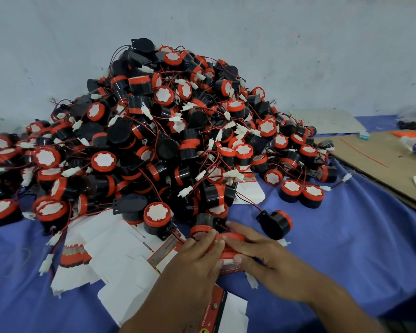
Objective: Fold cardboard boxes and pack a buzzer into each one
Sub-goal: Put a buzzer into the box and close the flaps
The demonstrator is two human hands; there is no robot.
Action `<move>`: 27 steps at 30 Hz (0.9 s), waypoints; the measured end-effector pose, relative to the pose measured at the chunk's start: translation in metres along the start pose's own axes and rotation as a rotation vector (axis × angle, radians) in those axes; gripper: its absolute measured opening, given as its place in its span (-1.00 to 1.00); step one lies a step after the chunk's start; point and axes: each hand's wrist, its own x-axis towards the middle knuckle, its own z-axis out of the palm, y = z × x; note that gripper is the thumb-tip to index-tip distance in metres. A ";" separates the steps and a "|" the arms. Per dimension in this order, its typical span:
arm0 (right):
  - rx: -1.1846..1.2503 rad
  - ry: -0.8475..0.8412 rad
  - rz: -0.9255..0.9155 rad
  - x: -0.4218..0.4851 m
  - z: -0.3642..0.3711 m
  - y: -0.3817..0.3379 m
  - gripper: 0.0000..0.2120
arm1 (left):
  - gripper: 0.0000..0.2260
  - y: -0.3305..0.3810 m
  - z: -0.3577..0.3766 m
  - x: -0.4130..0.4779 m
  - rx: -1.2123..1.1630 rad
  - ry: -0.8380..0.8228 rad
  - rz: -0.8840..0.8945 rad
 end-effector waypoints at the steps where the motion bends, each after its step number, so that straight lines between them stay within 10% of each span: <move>1: 0.001 0.002 -0.008 0.000 0.000 0.000 -0.57 | -0.66 -0.001 0.000 -0.001 -0.013 -0.005 0.004; 27: 0.281 0.059 0.073 0.002 0.002 0.004 -0.66 | -0.52 -0.005 0.005 -0.006 0.070 0.024 0.071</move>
